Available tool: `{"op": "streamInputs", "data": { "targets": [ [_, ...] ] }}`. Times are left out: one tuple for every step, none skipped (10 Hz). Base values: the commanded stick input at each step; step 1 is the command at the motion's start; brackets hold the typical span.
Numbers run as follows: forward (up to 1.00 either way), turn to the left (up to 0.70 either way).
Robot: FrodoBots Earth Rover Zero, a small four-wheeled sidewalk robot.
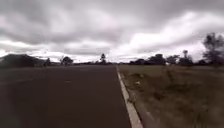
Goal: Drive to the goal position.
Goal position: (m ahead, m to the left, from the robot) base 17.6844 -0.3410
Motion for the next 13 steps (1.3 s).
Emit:
{"op": "streamInputs", "data": {
  "targets": [
    [0.85,0.0],
    [0.85,0.0],
    [0.85,0.0],
    [0.85,-0.02],
    [0.85,-0.02],
    [0.85,0.0],
    [0.85,0.0],
    [0.85,-0.05],
    [0.85,-0.19],
    [0.85,-0.02],
    [0.85,-0.23],
    [0.85,-0.23],
    [0.85,-0.09]
  ]
}}
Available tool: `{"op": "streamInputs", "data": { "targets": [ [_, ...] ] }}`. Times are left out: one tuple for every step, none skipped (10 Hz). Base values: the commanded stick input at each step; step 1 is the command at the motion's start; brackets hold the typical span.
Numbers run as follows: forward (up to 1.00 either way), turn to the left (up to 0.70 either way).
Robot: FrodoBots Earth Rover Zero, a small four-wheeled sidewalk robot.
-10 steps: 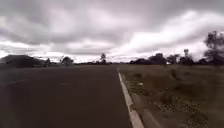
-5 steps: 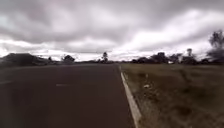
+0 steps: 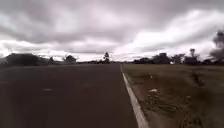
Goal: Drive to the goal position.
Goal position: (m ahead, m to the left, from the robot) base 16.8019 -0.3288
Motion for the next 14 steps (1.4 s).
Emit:
{"op": "streamInputs", "data": {
  "targets": [
    [0.85,-0.13],
    [0.85,-0.25],
    [0.85,-0.1],
    [0.85,-0.08],
    [0.85,-0.26],
    [0.85,-0.09],
    [0.85,0.0],
    [0.85,-0.28],
    [0.85,0.0],
    [0.85,-0.24],
    [0.85,-0.15],
    [0.85,-0.06],
    [0.85,-0.15],
    [0.85,-0.22]
  ]
}}
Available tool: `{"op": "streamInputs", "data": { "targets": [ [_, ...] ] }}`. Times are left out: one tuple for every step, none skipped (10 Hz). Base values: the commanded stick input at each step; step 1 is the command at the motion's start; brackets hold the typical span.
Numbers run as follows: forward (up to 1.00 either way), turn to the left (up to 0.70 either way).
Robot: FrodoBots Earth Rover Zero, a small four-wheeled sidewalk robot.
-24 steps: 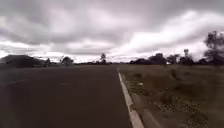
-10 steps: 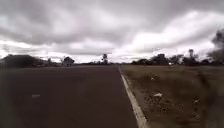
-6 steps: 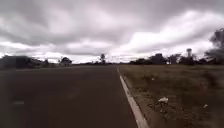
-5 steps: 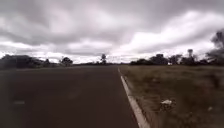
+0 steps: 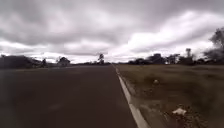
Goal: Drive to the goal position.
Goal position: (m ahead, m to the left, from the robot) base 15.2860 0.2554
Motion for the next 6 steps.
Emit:
{"op": "streamInputs", "data": {
  "targets": [
    [0.85,-0.1],
    [0.85,0.0],
    [0.85,0.0],
    [0.85,-0.02],
    [0.85,-0.07],
    [0.85,0.0]
  ]
}}
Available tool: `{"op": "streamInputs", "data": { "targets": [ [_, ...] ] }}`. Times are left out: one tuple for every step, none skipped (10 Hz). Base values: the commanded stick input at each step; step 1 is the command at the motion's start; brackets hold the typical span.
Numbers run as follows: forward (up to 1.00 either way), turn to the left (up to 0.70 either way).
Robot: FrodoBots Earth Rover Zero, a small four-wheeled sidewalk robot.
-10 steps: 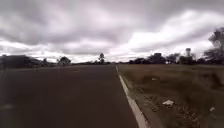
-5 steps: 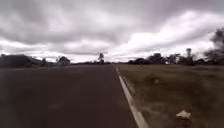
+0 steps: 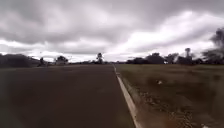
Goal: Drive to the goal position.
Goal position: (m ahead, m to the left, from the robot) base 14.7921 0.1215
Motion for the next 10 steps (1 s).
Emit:
{"op": "streamInputs", "data": {
  "targets": [
    [0.85,-0.02],
    [0.85,-0.18],
    [0.85,-0.07],
    [0.85,-0.01],
    [0.85,-0.28],
    [0.85,-0.22],
    [0.85,-0.11],
    [0.85,-0.01],
    [0.85,-0.21],
    [0.85,0.0]
  ]
}}
